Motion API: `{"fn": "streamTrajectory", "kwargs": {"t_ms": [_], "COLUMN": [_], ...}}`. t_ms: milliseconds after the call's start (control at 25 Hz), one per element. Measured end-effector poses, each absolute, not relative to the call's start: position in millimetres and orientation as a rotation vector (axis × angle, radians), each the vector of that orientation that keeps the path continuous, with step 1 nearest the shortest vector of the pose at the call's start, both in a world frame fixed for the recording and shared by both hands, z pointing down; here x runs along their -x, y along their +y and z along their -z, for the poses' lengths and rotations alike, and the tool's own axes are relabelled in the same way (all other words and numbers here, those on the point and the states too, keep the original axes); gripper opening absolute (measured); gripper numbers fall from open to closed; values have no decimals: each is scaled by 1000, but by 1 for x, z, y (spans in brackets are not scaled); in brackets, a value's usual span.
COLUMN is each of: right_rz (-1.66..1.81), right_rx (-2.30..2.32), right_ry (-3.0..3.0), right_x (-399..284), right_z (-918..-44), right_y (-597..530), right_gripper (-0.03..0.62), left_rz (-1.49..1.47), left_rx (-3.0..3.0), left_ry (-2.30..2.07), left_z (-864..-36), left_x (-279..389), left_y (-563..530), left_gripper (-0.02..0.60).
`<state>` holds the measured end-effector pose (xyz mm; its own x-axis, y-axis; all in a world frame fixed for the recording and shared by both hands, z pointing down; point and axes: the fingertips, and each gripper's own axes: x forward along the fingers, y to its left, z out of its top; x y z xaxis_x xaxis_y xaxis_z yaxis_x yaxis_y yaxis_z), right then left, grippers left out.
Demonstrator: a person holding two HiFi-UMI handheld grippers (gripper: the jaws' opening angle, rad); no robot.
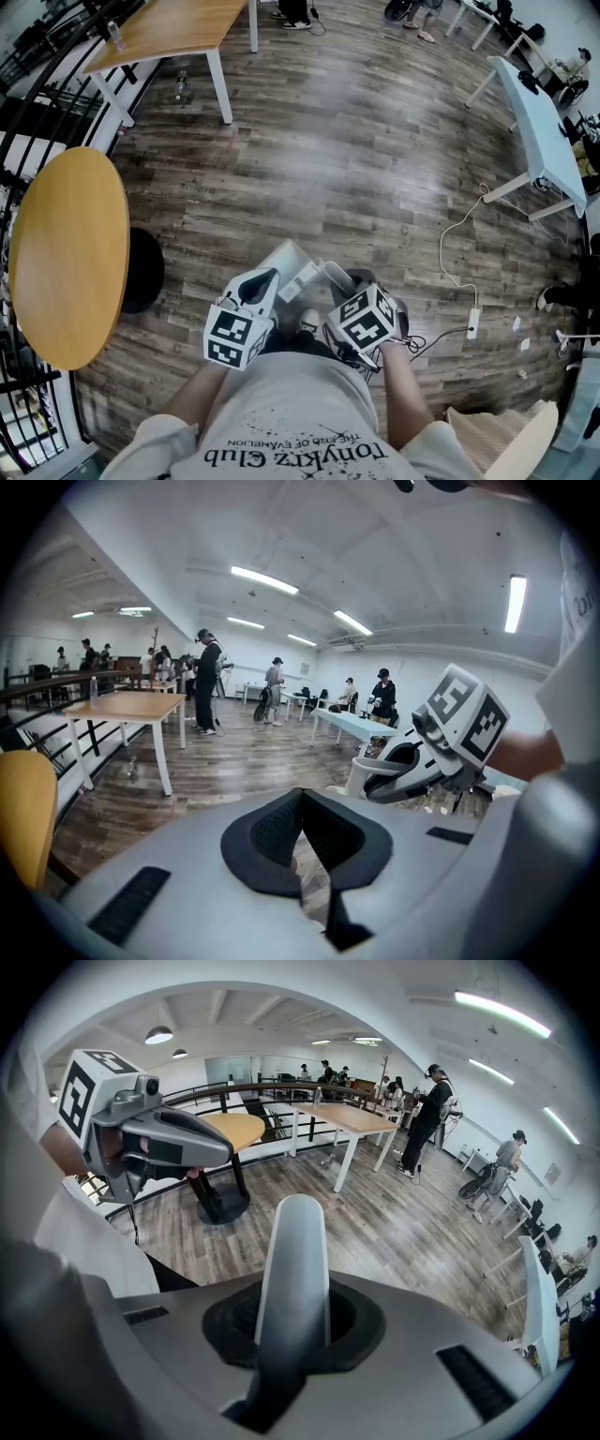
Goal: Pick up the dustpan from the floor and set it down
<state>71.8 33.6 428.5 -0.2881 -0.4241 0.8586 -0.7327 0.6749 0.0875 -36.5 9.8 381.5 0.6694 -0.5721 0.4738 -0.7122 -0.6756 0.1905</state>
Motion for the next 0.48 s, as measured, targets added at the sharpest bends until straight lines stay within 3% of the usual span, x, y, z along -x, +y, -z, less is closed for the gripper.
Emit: {"fn": "streamTrajectory", "kwargs": {"t_ms": [480], "right_rz": [-401], "right_rx": [-899], "right_ry": [-1921], "right_x": [-77], "right_z": [-428], "right_y": [28], "right_gripper": [55], "left_rz": [-505], "left_rx": [-2514], "left_ry": [-1015], "left_z": [-379], "left_x": [35], "left_y": [2], "left_gripper": [23]}}
